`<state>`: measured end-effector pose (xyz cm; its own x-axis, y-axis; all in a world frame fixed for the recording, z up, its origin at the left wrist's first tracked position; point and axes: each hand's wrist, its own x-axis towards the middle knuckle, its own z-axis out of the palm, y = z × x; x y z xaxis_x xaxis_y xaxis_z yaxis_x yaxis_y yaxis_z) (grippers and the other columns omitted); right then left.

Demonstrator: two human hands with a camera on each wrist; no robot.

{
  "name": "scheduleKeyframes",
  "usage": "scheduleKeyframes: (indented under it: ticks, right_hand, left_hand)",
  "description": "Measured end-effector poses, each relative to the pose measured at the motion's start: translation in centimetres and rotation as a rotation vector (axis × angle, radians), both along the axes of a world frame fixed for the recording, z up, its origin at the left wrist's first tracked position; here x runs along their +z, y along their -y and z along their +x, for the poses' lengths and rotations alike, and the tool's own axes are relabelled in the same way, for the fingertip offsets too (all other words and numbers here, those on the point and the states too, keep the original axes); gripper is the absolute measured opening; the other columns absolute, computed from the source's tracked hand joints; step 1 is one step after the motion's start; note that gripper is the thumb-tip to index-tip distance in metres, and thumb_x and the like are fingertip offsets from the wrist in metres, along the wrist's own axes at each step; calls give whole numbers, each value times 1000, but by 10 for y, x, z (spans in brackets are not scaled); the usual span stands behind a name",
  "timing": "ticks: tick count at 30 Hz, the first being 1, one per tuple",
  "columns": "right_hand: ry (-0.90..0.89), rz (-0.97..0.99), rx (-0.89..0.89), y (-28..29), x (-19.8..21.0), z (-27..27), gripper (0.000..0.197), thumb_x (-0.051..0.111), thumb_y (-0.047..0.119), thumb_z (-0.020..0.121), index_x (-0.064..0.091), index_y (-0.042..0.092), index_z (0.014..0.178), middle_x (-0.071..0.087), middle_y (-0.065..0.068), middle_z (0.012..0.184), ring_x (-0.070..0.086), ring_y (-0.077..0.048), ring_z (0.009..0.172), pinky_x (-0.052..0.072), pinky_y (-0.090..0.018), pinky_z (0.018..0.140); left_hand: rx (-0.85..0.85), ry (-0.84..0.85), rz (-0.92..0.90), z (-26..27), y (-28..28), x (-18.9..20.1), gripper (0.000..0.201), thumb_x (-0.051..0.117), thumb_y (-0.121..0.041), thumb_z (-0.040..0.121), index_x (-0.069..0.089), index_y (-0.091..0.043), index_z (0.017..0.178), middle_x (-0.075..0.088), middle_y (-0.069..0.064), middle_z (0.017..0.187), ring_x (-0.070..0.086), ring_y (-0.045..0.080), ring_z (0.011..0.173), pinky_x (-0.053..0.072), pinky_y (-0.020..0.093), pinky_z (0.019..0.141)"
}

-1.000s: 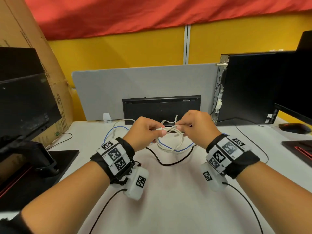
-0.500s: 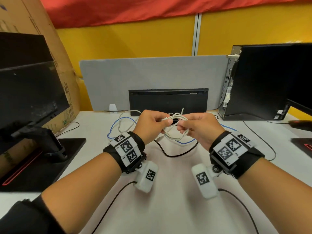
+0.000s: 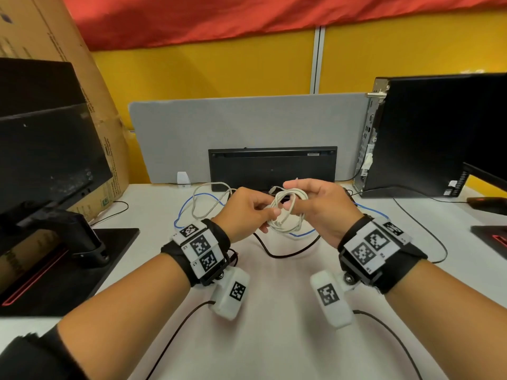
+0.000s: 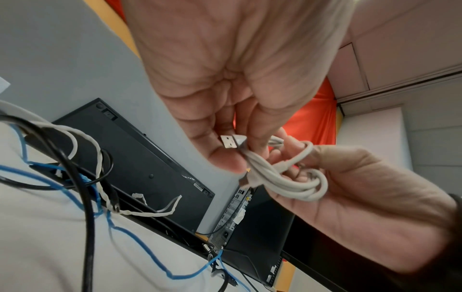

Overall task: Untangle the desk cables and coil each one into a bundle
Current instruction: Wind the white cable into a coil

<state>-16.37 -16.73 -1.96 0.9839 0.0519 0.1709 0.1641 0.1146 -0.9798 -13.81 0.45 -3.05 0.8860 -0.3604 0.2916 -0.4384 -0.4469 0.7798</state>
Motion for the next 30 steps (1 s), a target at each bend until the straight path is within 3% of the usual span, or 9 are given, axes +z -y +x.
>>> scheduleKeyframes:
  ticks: [2, 4, 8, 13, 18, 21, 23, 26, 30]
  right_hand:
    - [147, -236, -93, 3, -1, 1, 24, 78, -1, 74, 74, 14, 93, 75, -5, 86, 71, -17, 79, 57, -26, 75]
    - [273, -377, -147, 4, -1, 3, 10, 77, 13, 79, 77, 22, 85, 75, 3, 78, 70, -10, 74, 56, -20, 69]
    - [269, -336, -206, 5, 2, 5, 19, 64, 34, 90, 78, 25, 82, 73, -4, 73, 69, -17, 66, 58, -26, 59]
    - [119, -218, -352, 9, -3, 13, 20, 66, 24, 90, 76, 13, 77, 73, -6, 70, 70, -17, 61, 58, -30, 56]
    - [19, -110, -481, 12, -2, 16, 21, 80, 19, 78, 68, 5, 70, 72, -9, 62, 72, -25, 56, 61, -40, 58]
    - [149, -285, -599, 12, 0, 17, 17, 81, 16, 76, 64, 13, 72, 70, -3, 57, 69, -15, 48, 60, -34, 51]
    - [237, -412, -612, 12, -1, 19, 7, 76, 17, 81, 70, 19, 78, 70, 2, 60, 69, -11, 51, 61, -33, 58]
    - [334, -705, -518, 15, -6, 20, 14, 64, 16, 91, 77, 11, 93, 73, -4, 78, 70, -18, 68, 60, -38, 74]
    - [305, -972, -416, 13, -10, 19, 21, 58, 16, 94, 78, 12, 94, 73, -7, 77, 68, -22, 66, 58, -34, 70]
  left_hand:
    - [9, -11, 0, 0, 0, -1, 15, 65, -13, 91, 74, -10, 103, 70, 0, 76, 63, 6, 57, 60, 28, 63]
    - [25, -30, -22, 0, 0, -3, 14, 64, -13, 91, 75, -9, 100, 68, -2, 72, 63, 7, 55, 60, 28, 63]
    - [79, -119, -135, 3, -1, -6, 13, 66, -10, 90, 74, -4, 97, 67, 4, 70, 62, 10, 55, 60, 31, 65]
    - [128, -145, -284, 1, -1, -6, 9, 67, -7, 89, 75, -9, 91, 69, 2, 71, 65, 13, 57, 60, 28, 64]
    - [152, -103, -316, -3, 4, -5, 11, 65, -10, 90, 75, -7, 94, 71, 14, 83, 66, 14, 60, 59, 26, 63]
    - [160, -77, -316, -5, 3, -6, 10, 65, -10, 90, 75, -9, 92, 71, 11, 82, 67, 17, 60, 60, 28, 64]
    - [166, -53, -324, -5, 3, -5, 11, 65, -9, 90, 75, -14, 88, 71, 5, 78, 67, 16, 59, 60, 28, 64]
    - [183, -14, -322, -4, 3, -5, 17, 66, -9, 90, 74, -23, 85, 70, -1, 75, 68, 14, 58, 60, 27, 64]
    - [177, 10, -339, -3, -1, -5, 24, 66, -8, 89, 73, -29, 80, 71, -1, 73, 68, 15, 59, 61, 29, 64]
